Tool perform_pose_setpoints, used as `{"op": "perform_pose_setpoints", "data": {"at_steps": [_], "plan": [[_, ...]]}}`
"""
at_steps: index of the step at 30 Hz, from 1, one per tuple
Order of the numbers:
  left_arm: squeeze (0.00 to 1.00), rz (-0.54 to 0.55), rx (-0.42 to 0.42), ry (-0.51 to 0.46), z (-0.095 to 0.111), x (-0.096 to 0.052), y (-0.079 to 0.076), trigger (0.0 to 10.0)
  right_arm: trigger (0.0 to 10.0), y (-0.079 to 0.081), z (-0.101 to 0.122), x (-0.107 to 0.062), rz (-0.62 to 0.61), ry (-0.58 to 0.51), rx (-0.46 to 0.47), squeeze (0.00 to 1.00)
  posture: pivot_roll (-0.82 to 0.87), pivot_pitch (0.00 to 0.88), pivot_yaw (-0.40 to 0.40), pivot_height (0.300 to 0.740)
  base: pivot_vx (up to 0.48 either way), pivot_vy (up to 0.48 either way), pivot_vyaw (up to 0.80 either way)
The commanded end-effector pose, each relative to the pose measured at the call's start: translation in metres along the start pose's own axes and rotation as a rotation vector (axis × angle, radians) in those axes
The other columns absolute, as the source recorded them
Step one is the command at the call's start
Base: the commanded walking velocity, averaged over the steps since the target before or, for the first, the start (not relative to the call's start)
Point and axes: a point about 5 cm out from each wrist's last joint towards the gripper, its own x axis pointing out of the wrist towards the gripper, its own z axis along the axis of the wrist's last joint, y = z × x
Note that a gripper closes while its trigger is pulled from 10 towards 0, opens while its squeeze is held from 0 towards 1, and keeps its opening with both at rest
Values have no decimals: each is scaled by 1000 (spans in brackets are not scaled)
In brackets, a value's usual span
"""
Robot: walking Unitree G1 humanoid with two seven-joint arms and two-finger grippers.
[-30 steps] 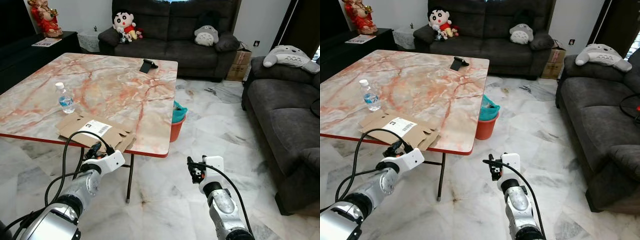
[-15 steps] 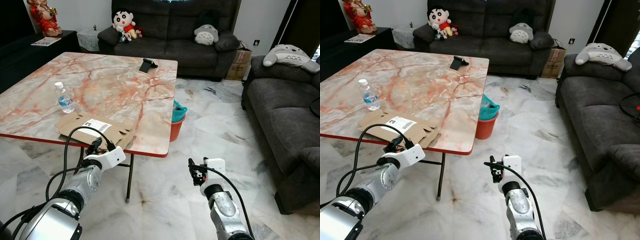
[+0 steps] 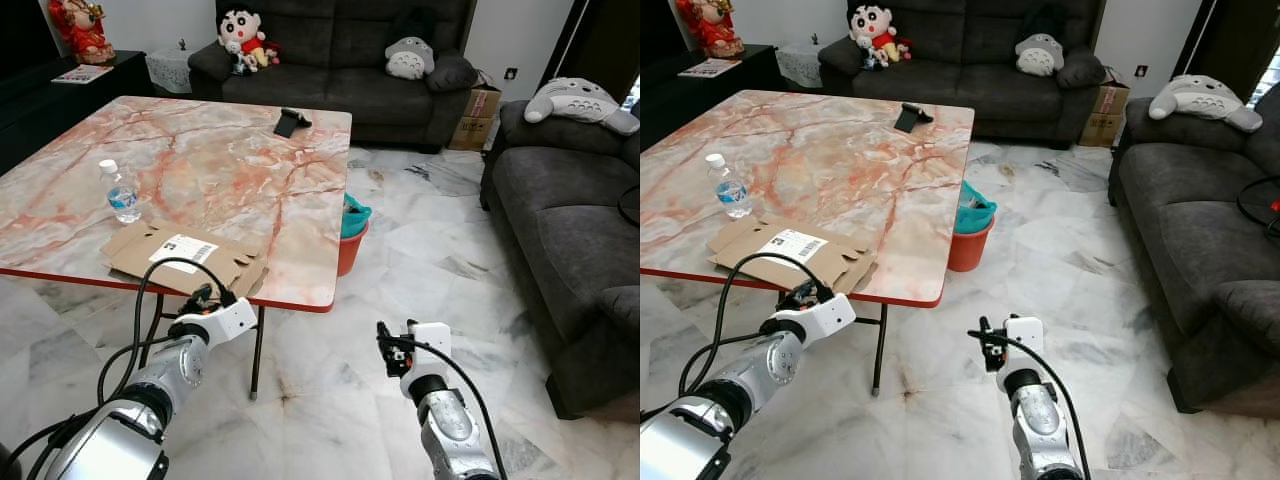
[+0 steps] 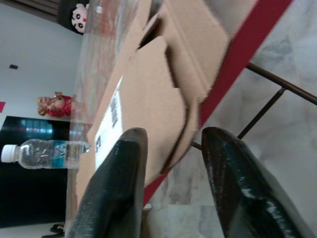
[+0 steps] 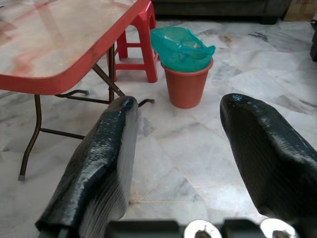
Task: Picking trash to rubbish bin
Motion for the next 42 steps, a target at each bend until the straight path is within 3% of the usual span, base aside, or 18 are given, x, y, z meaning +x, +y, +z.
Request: {"op": "perform_pose_setpoints", "data": {"at_steps": [1, 23, 32, 33, 34, 42], "plan": [[0, -20, 3, -10, 1, -1, -4, 0, 10000, 0, 2, 0, -6, -11, 4, 0, 98, 51, -46, 740, 0, 0, 0], [0, 3, -10, -20, 2, -2, -3, 0, 10000, 1, -2, -2, -9, 3, 9, 0, 103, 43, -39, 740, 0, 0, 0], [0, 161, -53, -153, 21, -8, -6, 0, 10000, 2, -4, -2, -13, 15, 12, 0, 110, 26, -32, 740, 0, 0, 0], [0, 171, -60, -175, 25, -10, -7, 2471, 10000, 2, -4, -2, -12, 16, 12, 0, 112, 19, -31, 740, 0, 0, 0], [0, 177, -71, -205, 30, -12, -11, 10000, 10000, 2, -3, -1, -11, 16, 11, 0, 112, 19, -31, 740, 0, 0, 0], [0, 203, -177, -227, 31, -24, -21, 10000, 10000, 3, 1, 3, -8, 6, 11, 0, 117, 0, -24, 740, 0, 0, 0]]}}
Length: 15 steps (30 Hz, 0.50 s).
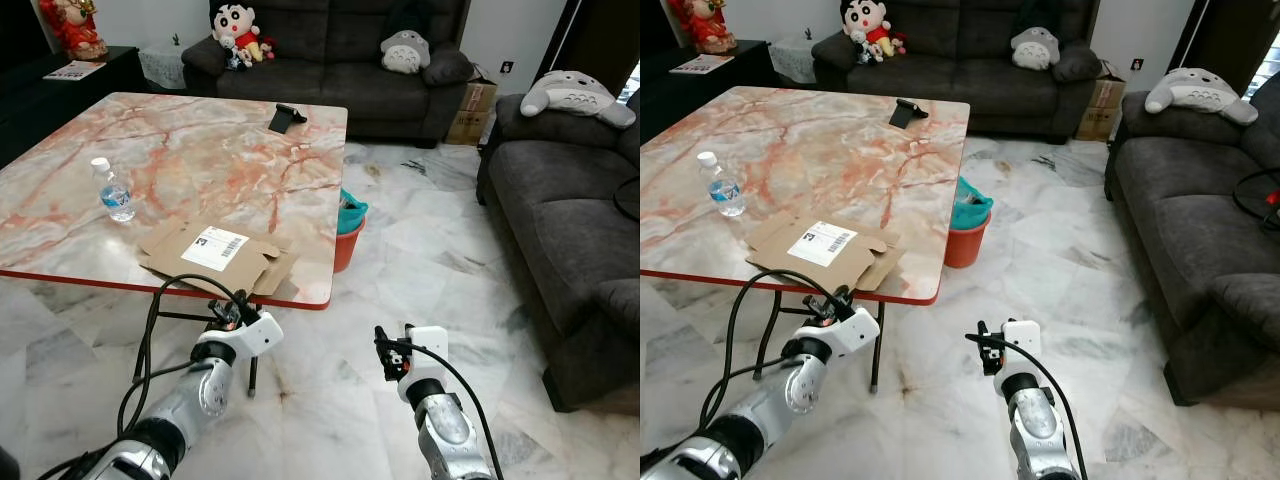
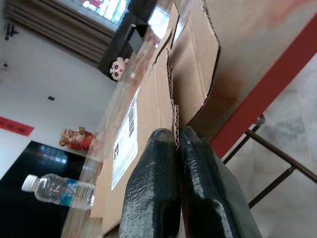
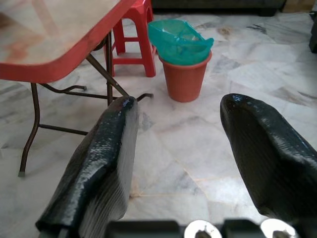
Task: Picking trash to rubbish bin
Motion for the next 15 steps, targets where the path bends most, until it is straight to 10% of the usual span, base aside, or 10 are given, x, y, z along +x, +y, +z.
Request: {"op": "perform_pose_setpoints", "data": {"at_steps": [1, 15], "plan": [[0, 6, -40, 14, -3, -4, 0, 10000, 10000, 0, 4, 3, -5, -6, 7, 0, 120, 0, -23, 740, 0, 0, 0], [0, 37, -279, 156, -28, -19, 2, 10000, 10000, 0, 4, 5, -10, -6, 6, 0, 124, 0, -18, 740, 0, 0, 0]]}}
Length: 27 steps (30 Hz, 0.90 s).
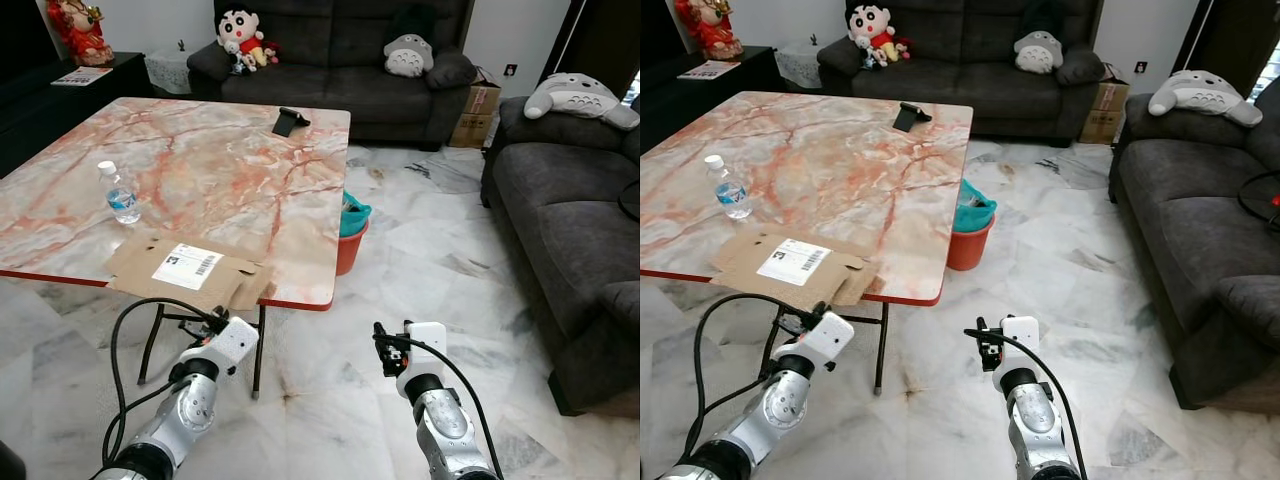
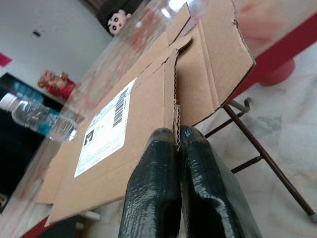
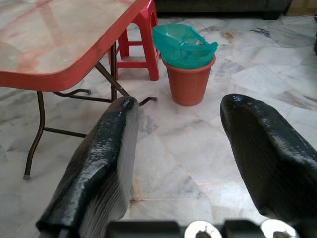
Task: Picking trash to rubbish bin
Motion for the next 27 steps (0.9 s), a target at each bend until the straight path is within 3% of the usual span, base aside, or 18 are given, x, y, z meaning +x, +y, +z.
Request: {"op": "perform_pose_setpoints", "data": {"at_steps": [1, 9, 27], "plan": [[0, -1, -25, 3, -1, 0, 2, 10000, 10000, -1, 3, 2, -9, -9, 5, 0, 124, 0, -18, 740, 0, 0, 0], [0, -41, -42, -32, 7, 1, -6, 10000, 10000, -3, 6, 3, -15, -27, 7, 0, 113, 0, -16, 740, 0, 0, 0], [0, -42, -44, -26, 6, 1, -6, 10000, 10000, -7, 5, 2, -24, -25, 4, 0, 110, 0, -21, 740, 0, 0, 0]]}}
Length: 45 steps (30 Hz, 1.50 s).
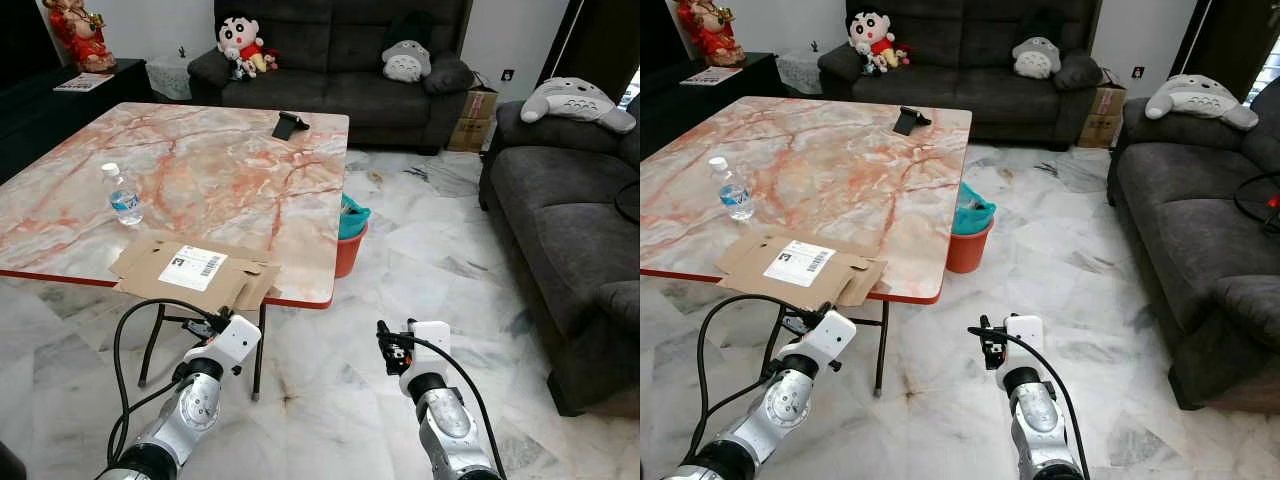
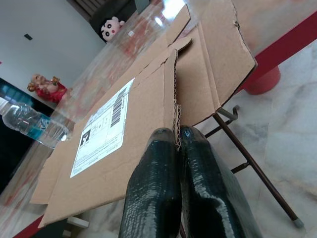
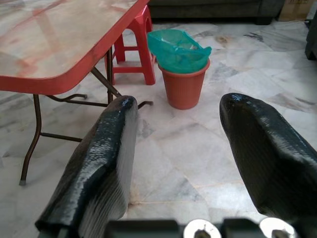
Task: Picking trash to rubbish bin
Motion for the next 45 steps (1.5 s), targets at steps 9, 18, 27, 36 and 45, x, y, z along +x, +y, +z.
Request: {"op": "perform_pose_setpoints", "data": {"at_steps": [9, 18, 27, 36, 45], "plan": [[0, 5, -15, 1, 1, 1, 1, 10000, 10000, -3, 5, 3, -10, -15, 1, 0, 107, 0, -22, 740, 0, 0, 0], [0, 6, -20, 3, 1, 1, 0, 10000, 10000, -4, 5, 3, -10, -15, 0, 0, 106, 0, -30, 740, -59, 0, 0], [0, 8, -21, 9, -1, 0, 0, 10000, 10000, -3, 4, 3, -6, -13, 0, 0, 106, 0, -30, 740, -278, 0, 0], [0, 12, -19, 9, -1, 0, 0, 10000, 10000, -3, 5, 3, -5, -13, -1, 0, 109, 0, -33, 740, -282, 0, 0], [0, 15, -17, 16, -2, 0, 1, 10000, 10000, -2, 1, 1, -5, 6, 0, 0, 109, 0, -33, 740, -282, 0, 0]]}}
